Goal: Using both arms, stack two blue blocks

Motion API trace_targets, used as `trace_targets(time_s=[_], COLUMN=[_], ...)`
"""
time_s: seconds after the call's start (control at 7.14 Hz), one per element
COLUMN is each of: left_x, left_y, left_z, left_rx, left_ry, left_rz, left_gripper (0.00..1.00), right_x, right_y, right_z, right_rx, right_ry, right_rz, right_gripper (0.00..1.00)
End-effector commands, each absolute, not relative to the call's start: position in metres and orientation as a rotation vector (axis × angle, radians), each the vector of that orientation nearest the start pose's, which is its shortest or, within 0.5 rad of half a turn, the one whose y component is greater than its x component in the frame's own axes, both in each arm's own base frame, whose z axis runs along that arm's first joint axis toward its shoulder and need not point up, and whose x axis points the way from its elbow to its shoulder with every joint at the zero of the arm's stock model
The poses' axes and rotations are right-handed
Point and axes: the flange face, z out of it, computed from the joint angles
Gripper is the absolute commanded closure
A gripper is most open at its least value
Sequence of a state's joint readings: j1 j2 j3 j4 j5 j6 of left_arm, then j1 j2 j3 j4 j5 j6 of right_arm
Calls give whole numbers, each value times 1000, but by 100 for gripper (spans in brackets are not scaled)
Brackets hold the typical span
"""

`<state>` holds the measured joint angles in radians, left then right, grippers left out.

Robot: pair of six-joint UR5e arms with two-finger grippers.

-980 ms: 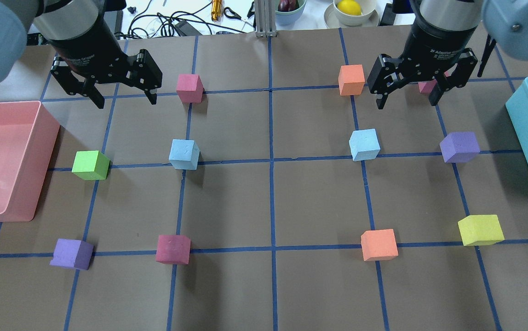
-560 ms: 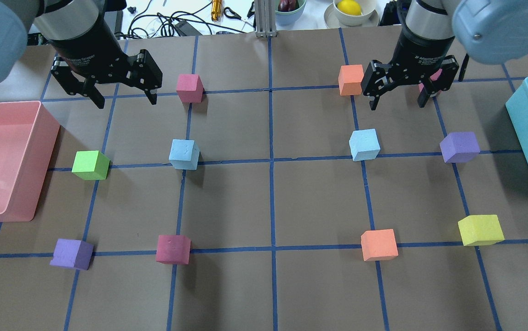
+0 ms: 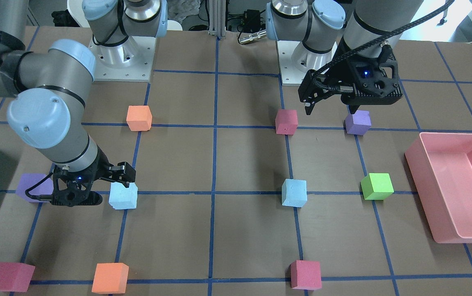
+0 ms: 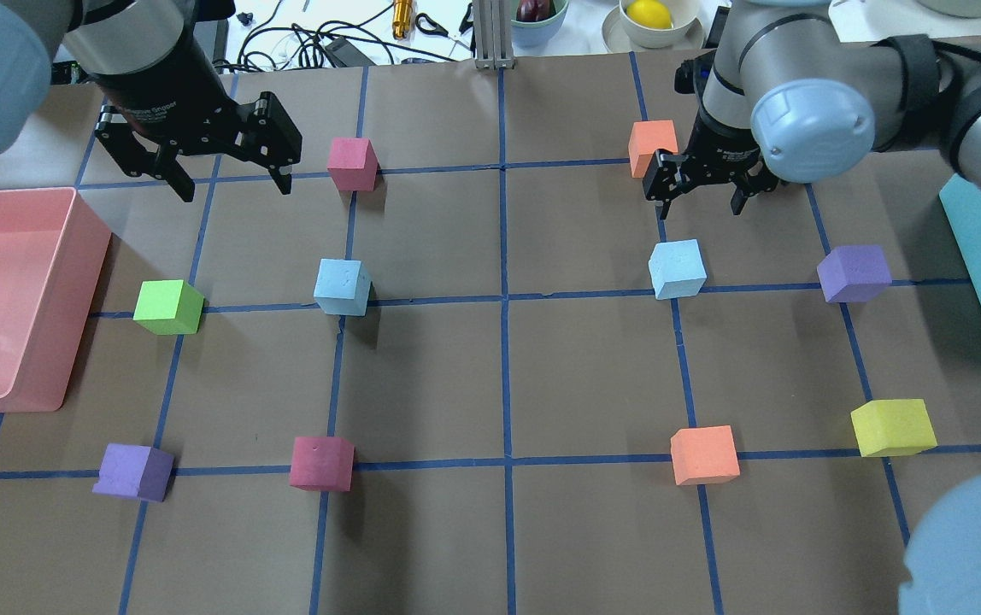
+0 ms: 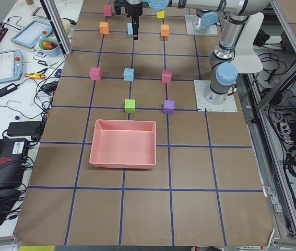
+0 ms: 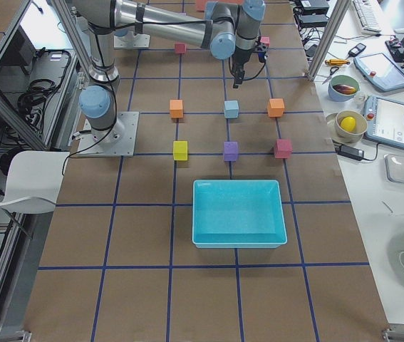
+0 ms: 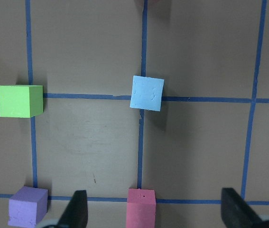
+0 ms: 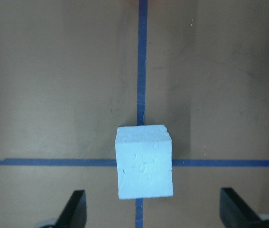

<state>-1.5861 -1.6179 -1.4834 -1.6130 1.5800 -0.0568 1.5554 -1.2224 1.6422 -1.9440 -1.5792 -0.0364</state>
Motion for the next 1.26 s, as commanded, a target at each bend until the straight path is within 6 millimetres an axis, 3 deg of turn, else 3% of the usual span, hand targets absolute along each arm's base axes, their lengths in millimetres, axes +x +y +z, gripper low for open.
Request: trace_targets(time_s=[0.0, 0.14, 0.7, 0.84, 1.12], left_x=[-140, -140, -141, -141, -141], left_y=[-509, -510, -509, -509, -509], left_z=[503, 503, 503, 504, 503], left_rx=[-65, -65, -62, -62, -62], left_ry=[3132, 3132, 3132, 3132, 3132], left_rz=[4, 2, 4, 2, 4], left_gripper=[0, 0, 0, 0, 0], right_x=[122, 123, 123, 123, 123], right_y=[-594, -588, -589, -590, -591], right_z=[244, 230, 212, 211, 208], right_rx=[-56, -53, -53, -55, -63], right_ry=[3152, 3146, 3139, 3138, 3139], right_rz=[59, 82, 123, 109, 116], right_gripper=[0, 0, 1, 23, 80])
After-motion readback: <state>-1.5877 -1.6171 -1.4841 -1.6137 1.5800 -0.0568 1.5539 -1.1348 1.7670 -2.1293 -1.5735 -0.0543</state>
